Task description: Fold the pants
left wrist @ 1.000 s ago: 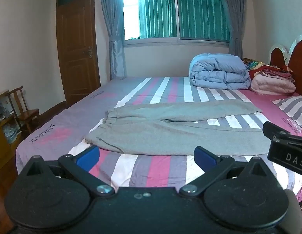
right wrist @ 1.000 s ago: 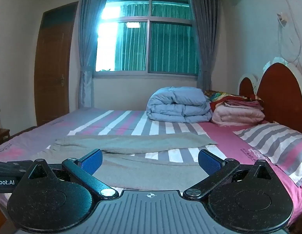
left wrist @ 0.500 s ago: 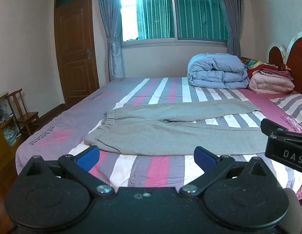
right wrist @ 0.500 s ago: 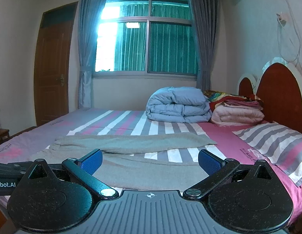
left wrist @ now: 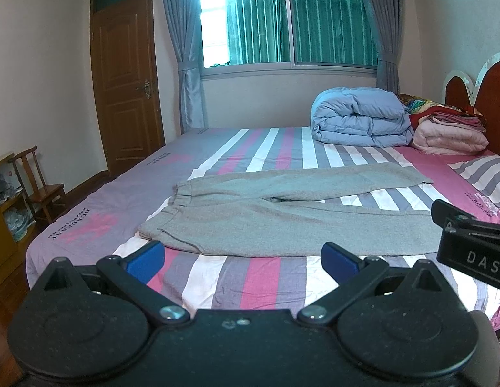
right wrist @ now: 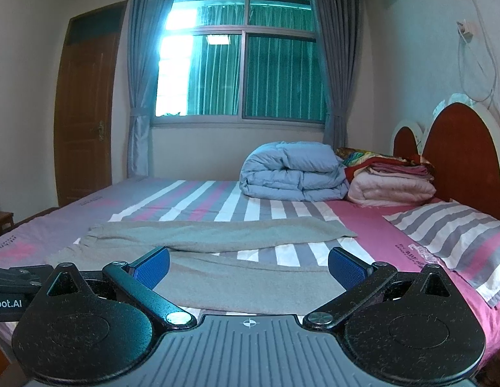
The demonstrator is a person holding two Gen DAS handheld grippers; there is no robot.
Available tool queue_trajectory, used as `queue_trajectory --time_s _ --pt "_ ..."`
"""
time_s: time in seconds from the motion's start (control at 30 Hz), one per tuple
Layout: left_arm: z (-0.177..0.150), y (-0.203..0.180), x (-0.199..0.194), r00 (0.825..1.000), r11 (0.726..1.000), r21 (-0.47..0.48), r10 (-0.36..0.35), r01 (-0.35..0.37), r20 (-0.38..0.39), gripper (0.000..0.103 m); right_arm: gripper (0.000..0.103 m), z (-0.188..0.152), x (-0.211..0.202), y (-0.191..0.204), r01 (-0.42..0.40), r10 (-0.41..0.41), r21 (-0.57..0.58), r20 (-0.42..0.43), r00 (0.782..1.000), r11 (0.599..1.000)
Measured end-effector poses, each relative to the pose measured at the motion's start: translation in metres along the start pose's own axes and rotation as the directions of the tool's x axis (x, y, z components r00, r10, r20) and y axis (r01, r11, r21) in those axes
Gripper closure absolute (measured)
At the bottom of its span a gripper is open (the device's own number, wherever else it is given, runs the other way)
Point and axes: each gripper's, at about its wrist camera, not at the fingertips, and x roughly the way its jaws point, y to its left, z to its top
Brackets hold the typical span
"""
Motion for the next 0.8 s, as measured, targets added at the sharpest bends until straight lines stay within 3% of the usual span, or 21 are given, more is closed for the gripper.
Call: queue_trajectory --time_s 0.8 --pt "-0.0042 -0.0011 0.0048 1.000 1.000 0.021 0.006 -0.005 -0.021 0.006 0.000 -0.0016 0.0027 0.0044 0.016 -0.016 0.000 -0.001 1.000 1.000"
